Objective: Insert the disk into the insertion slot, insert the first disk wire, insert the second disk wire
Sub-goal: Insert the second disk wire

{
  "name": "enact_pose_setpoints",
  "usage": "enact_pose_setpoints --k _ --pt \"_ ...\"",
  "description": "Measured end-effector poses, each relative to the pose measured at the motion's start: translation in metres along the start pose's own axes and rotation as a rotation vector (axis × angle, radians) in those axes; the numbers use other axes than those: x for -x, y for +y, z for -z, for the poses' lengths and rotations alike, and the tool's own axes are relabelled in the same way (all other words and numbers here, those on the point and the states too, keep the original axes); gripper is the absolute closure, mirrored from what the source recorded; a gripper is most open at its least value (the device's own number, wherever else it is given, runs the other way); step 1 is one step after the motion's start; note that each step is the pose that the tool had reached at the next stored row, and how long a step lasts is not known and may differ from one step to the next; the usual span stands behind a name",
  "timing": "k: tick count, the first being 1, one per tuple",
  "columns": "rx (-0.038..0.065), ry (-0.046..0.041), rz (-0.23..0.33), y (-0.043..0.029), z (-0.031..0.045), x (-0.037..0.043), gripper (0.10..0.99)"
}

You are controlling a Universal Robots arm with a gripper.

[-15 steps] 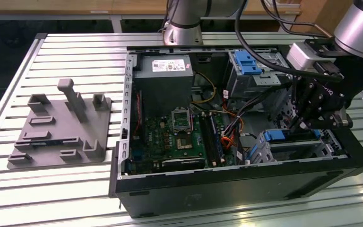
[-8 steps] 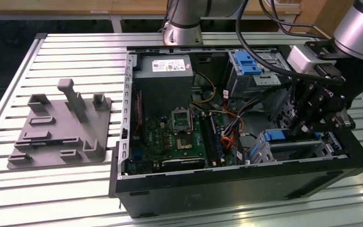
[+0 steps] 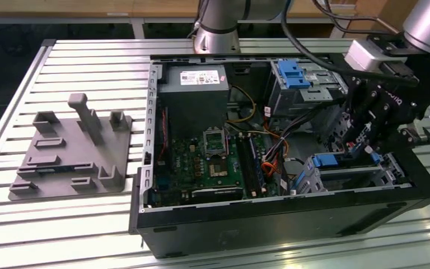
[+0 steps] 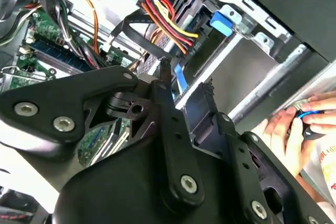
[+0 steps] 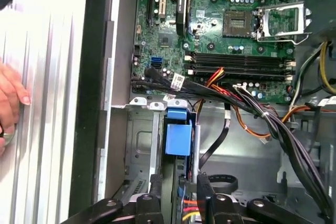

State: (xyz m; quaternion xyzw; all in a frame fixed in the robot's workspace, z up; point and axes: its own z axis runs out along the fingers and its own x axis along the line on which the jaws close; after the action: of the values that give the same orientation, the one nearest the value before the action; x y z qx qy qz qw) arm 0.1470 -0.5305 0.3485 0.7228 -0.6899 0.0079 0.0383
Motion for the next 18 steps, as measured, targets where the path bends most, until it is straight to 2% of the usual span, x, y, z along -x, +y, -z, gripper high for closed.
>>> enact_pose_setpoints --k 5,12,14,15,17,18 --pt "-0.001 -0.0002 -0.001 0.0007 0.0155 0.0014 0.69" --pt "-0.002 0.0 -0.003 0.0018 0.0468 0.0045 0.706" --pt "-0.002 -0.0003 -0.003 0.0019 0.049 0.0051 0.835" --pt "-0.002 -0.0003 -0.003 0.0019 0.0489 0.0051 0.835" --pt "-0.002 -0.0001 -0.003 0.0019 0.049 0.0051 0.949" --pt "-0.002 0.0001 -0.003 0.0019 0.0491 0.0051 0.949"
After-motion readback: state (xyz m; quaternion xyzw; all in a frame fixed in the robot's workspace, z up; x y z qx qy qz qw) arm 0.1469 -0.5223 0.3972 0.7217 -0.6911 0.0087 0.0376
